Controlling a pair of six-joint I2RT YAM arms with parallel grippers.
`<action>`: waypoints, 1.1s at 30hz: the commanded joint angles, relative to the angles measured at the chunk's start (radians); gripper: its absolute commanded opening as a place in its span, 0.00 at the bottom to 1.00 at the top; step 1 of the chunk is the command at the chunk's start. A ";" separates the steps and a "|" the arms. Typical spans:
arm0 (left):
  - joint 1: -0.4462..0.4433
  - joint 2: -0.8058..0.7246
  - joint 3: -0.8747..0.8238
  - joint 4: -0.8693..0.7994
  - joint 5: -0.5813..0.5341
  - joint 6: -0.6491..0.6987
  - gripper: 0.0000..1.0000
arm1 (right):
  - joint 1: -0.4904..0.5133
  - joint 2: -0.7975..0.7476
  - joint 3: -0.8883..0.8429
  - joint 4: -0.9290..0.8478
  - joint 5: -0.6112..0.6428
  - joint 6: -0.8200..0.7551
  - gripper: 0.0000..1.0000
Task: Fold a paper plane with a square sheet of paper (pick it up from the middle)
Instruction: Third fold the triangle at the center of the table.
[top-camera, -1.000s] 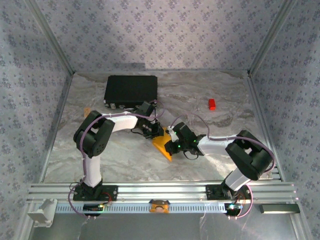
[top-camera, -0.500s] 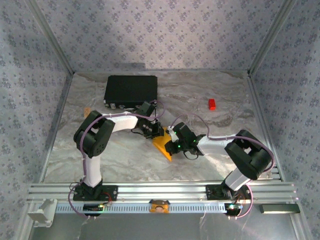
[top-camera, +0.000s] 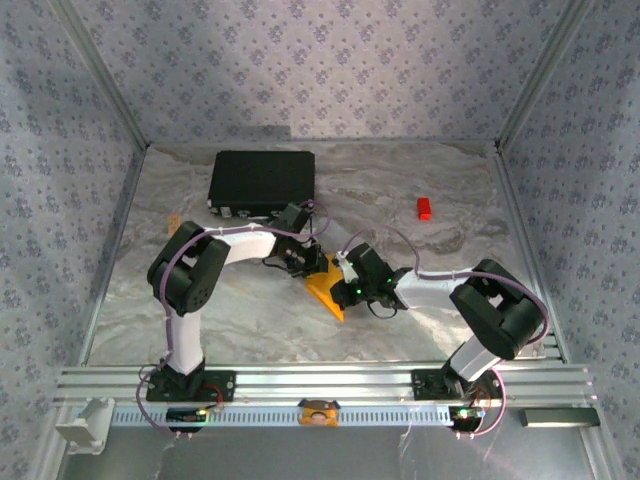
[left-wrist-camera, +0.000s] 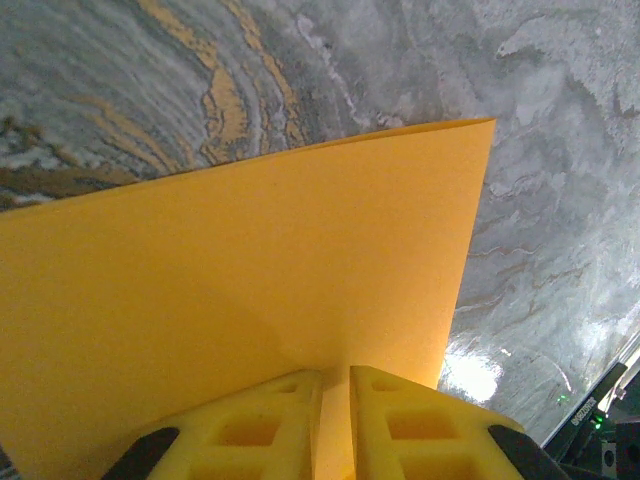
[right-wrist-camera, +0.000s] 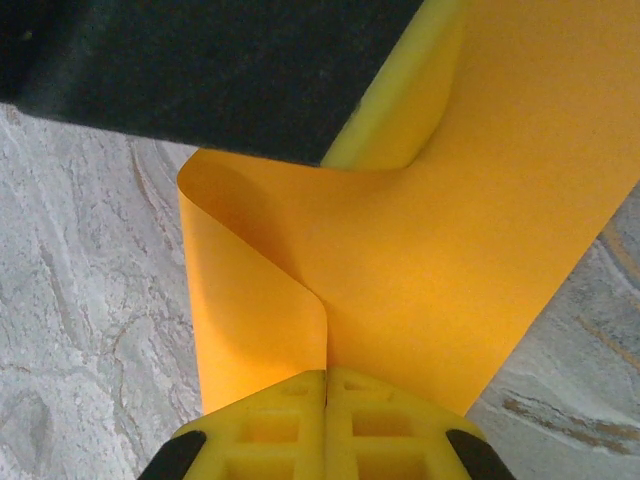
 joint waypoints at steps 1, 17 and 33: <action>-0.014 0.014 -0.029 -0.042 -0.040 -0.006 0.17 | -0.008 0.003 0.016 -0.022 -0.010 -0.015 0.00; 0.010 -0.019 0.034 -0.090 -0.048 0.028 0.20 | -0.008 0.026 -0.020 -0.014 0.011 0.025 0.00; 0.014 -0.268 -0.138 -0.005 -0.072 -0.053 0.28 | -0.020 0.050 -0.004 0.029 -0.001 0.049 0.00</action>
